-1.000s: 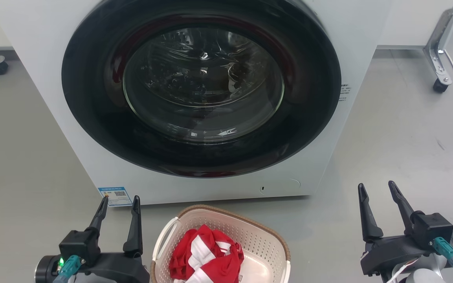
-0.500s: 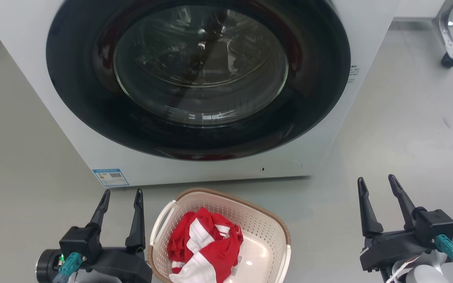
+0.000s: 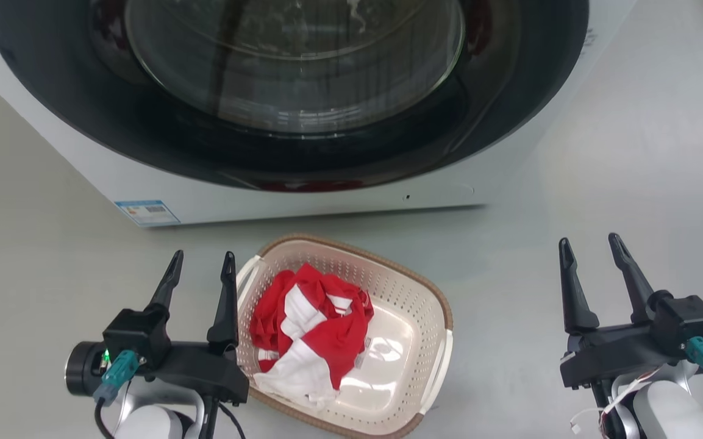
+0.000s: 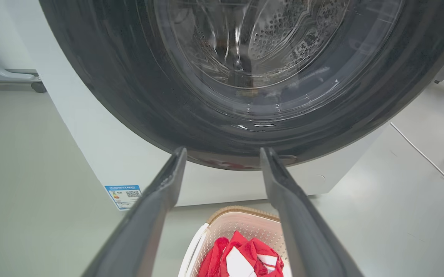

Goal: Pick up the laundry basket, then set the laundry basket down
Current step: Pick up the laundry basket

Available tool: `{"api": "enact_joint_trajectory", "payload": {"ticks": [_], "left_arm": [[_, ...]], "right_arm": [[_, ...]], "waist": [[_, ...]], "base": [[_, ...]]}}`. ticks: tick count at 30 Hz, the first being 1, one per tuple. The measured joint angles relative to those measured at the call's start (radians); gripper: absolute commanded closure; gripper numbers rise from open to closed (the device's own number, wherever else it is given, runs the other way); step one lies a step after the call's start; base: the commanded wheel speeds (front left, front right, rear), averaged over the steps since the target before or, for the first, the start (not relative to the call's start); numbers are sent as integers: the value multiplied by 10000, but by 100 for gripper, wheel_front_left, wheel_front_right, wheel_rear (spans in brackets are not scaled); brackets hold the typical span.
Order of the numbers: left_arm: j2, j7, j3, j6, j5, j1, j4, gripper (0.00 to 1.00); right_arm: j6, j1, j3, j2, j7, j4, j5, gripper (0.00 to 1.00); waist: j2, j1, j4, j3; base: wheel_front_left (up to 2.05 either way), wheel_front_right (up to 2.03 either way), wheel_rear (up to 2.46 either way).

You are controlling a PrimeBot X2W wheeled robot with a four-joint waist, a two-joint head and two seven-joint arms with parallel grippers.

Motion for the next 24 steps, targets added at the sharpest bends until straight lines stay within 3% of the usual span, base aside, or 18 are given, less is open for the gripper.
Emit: {"api": "enact_joint_trajectory", "payload": {"ticks": [10, 24], "left_arm": [[-104, 364, -119, -15, 27, -938, 479, 0], [508, 1254, 117, -341, 63, -2658, 1678, 0]], "right_arm": [[0, -609, -36, -10, 81, -268, 0, 0], [88, -1842, 2, 107, 81, -610, -44, 0]], "waist": [[1, 1, -54, 1466], [0, 1, -289, 3552]], "base": [[0, 0, 0], [0, 0, 0]]}}
